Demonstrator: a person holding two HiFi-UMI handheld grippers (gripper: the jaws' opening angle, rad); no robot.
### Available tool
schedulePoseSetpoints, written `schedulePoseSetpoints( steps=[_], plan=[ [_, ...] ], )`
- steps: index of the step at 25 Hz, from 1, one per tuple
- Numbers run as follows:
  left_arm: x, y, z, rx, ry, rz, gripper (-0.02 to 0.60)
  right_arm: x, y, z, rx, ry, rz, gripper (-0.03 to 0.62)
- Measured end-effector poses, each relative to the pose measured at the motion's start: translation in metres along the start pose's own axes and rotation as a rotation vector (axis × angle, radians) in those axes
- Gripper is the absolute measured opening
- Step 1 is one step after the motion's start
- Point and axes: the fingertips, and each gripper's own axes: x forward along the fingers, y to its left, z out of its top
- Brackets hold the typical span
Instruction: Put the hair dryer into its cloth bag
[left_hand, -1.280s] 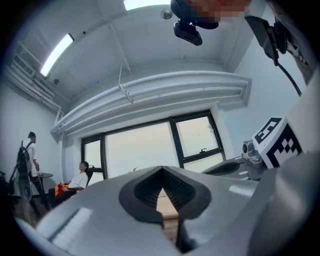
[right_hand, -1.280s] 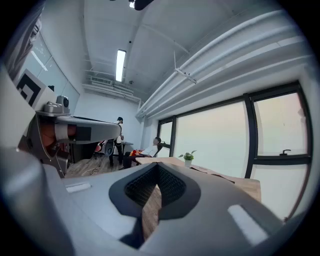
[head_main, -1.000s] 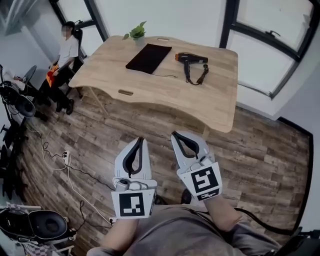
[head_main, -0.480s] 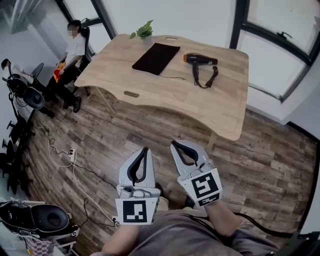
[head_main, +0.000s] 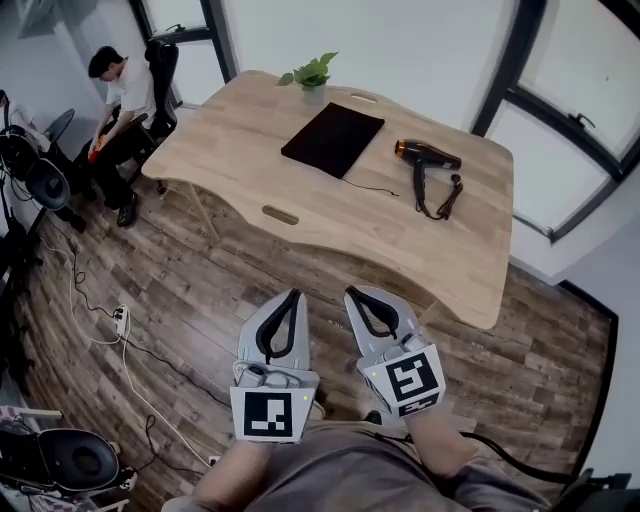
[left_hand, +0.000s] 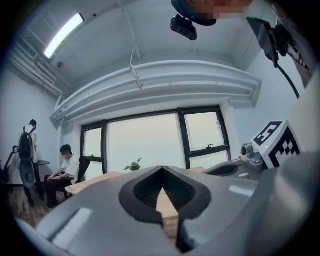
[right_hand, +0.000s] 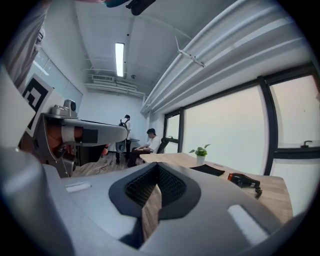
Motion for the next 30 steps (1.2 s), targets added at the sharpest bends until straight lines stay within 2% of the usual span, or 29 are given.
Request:
schedulePoseSetpoints(
  steps=[8, 13, 20, 30],
  plan=[
    [0.039, 0.084, 0.0, -0.008, -0.04, -0.058, 0.0, 0.094, 0.012, 0.026, -0.019, 0.019, -0.034, 0.028],
    [0.061, 0.111, -0.006, -0.036, -0.039, -0.087, 0.0, 0.124, 0.005, 0.028, -0.028, 0.049, -0.059, 0.026],
    [0.11, 0.124, -0.032, -0.079, 0.005, -0.136, 0.0, 0.155, -0.035, 0.009, 0.011, 0.094, -0.127, 0.028],
    [0.224, 0.153, -0.057, -0.059, 0.071, -0.185, 0.0, 0.245, -0.119, -0.014, 0.068, 0.135, -0.156, 0.026]
  ],
)
